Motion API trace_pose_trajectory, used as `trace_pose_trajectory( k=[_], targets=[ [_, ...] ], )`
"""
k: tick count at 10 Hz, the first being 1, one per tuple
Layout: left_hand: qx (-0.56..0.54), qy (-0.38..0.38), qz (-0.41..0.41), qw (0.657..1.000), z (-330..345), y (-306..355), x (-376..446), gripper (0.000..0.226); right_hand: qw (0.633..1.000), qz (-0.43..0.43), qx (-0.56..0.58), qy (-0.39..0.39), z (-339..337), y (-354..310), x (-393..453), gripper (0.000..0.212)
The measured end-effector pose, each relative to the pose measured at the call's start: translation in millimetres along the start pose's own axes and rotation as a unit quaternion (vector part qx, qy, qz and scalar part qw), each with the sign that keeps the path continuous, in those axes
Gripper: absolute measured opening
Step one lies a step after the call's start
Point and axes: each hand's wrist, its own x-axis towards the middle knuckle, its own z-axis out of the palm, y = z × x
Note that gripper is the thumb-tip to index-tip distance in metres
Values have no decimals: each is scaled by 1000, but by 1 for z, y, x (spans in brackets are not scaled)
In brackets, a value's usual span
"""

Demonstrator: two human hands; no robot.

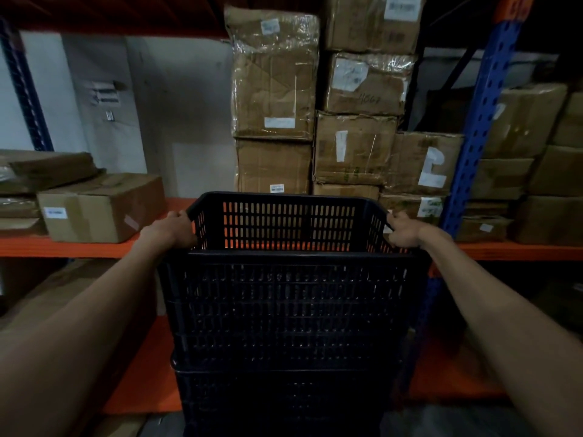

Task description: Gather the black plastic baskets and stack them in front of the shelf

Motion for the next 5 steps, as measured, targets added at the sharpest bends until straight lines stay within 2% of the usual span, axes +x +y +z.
trace_pose_trajectory(
  k=[1,2,3,4,5],
  targets=[
    [-32,7,7,999,-3,1,-2,63,999,-15,19,39,-1,-3,-2,56],
    [-69,67,0,995,-7,2,-9,46,994,-23,38,102,-2,-3,-9,37],
    [-102,140,-15,985,-12,7,-24,32,975,-6,36,218,-2,-8,-19,29],
    [-94,156,-8,983,-13,13,-36,29,958,-30,69,278,-3,-12,-28,25],
    [-106,166,7,980,-14,19,-44,35,943,-75,128,299,-3,-15,-38,22]
  ],
)
